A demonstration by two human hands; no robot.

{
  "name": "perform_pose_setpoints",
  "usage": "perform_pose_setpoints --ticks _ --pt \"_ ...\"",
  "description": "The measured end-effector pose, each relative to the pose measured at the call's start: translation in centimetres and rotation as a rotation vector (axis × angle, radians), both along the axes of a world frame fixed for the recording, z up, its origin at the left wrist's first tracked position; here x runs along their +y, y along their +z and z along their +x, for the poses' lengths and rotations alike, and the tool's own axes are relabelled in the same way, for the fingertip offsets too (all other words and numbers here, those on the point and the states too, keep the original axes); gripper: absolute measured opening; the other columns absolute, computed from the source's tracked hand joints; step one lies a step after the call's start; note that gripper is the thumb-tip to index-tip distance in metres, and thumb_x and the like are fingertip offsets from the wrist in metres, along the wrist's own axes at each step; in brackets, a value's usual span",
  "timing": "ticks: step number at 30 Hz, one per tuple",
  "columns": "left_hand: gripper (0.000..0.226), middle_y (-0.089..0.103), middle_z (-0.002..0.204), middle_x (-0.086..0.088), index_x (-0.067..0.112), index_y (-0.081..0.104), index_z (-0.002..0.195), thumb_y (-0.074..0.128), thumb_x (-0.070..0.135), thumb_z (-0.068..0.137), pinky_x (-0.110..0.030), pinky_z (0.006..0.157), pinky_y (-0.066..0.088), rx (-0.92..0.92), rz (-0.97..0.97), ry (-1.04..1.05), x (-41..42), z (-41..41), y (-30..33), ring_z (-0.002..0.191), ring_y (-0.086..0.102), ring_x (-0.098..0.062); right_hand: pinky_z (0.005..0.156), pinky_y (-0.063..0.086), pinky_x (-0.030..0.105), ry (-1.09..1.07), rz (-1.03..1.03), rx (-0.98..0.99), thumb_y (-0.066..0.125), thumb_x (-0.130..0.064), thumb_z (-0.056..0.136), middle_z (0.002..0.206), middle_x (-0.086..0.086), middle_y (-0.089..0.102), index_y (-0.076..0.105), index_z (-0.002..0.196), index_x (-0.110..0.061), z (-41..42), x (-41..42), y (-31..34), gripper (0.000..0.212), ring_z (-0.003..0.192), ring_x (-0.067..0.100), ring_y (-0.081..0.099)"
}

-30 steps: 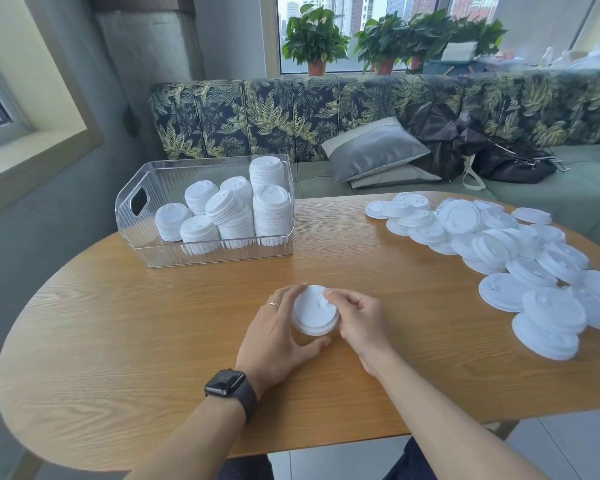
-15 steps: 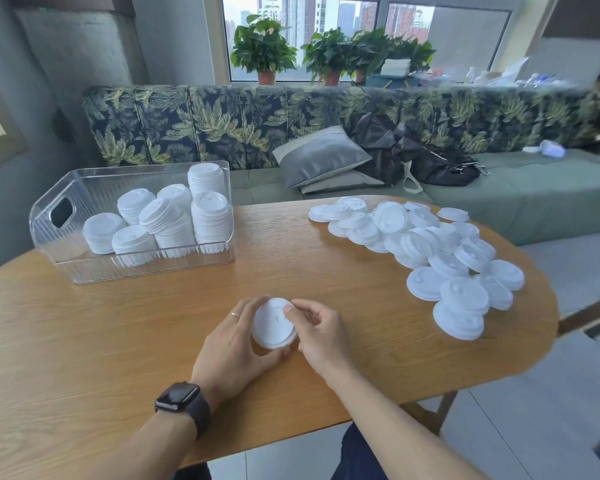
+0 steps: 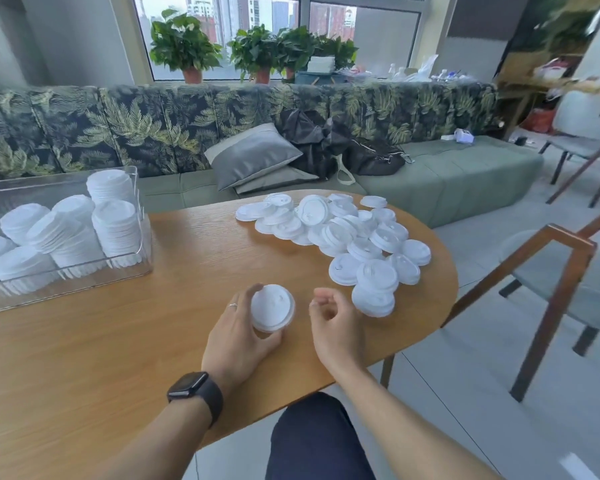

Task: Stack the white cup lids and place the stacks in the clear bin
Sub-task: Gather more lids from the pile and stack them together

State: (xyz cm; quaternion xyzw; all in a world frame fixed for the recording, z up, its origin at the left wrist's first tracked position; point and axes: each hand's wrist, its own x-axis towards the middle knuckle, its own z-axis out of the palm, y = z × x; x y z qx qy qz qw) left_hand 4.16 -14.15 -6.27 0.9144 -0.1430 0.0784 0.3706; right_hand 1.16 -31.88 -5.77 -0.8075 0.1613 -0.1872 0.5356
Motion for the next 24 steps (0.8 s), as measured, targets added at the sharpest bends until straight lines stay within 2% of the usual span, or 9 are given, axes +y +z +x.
perform_pose_setpoints --ticks 4,8,14,18,21,24 --pt "0.083 0.052 0.144 0.009 0.035 0.033 0.150 0.081 0.043 0.083 -0.034 0.093 0.047 0.030 -0.004 -0.046 -3.9 -0.1 0.0 0.128 0.055 -0.018 0.078 0.053 0.031 -0.154 -0.077 -0.201 0.070 -0.017 0.091 0.097 -0.017 0.064 0.069 0.102 -0.028 -0.8 -3.7 -0.1 0.016 0.088 0.006 0.060" --pt "0.084 0.051 0.147 0.008 0.036 0.032 0.150 0.081 0.044 0.082 -0.038 0.097 0.049 0.051 -0.018 -0.071 -6.7 0.0 0.0 0.128 0.054 -0.018 0.089 0.054 0.045 -0.281 -0.133 -0.256 0.076 -0.018 0.083 0.108 -0.018 0.054 0.068 0.109 -0.027 -0.7 -7.1 -0.3 0.029 0.105 0.020 0.055" --pt "0.084 0.051 0.146 0.007 0.036 0.031 0.150 0.080 0.050 0.083 -0.038 0.098 0.049 0.063 0.019 -0.097 -8.7 -0.2 0.3 0.127 0.055 -0.017 0.107 0.047 0.047 -0.349 -0.098 -0.102 0.084 -0.035 0.078 0.137 -0.006 0.044 0.053 0.136 -0.024 0.1 -10.1 -0.8 0.067 0.133 0.018 0.039" --pt "0.083 0.051 0.146 0.007 0.036 0.030 0.150 0.078 0.053 0.084 -0.035 0.097 0.047 0.075 0.029 -0.088 -8.7 -0.1 0.5 0.127 0.054 -0.017 0.115 0.040 0.046 -0.315 -0.177 0.032 0.085 -0.054 0.071 0.150 0.003 0.041 0.041 0.150 -0.020 1.2 -10.4 -1.2 0.097 0.140 0.022 0.035" --pt "0.083 0.051 0.147 0.008 0.037 0.030 0.149 0.078 0.053 0.084 -0.032 0.097 0.046 0.064 0.028 -0.093 -8.8 -0.2 0.6 0.127 0.054 -0.016 0.118 0.036 0.047 -0.307 -0.228 0.094 0.084 -0.061 0.068 0.152 0.005 0.040 0.038 0.153 -0.019 2.1 -10.5 -1.1 0.105 0.142 0.025 0.034" --pt "0.083 0.051 0.147 0.008 0.037 0.030 0.149 0.078 0.054 0.084 -0.031 0.096 0.046 0.065 0.023 -0.094 -8.7 -0.3 0.5 0.126 0.055 -0.015 0.118 0.033 0.044 -0.329 -0.270 0.139 0.081 -0.064 0.070 0.150 0.006 0.043 0.043 0.150 -0.021 2.8 -10.5 -0.9 0.099 0.139 0.028 0.037"
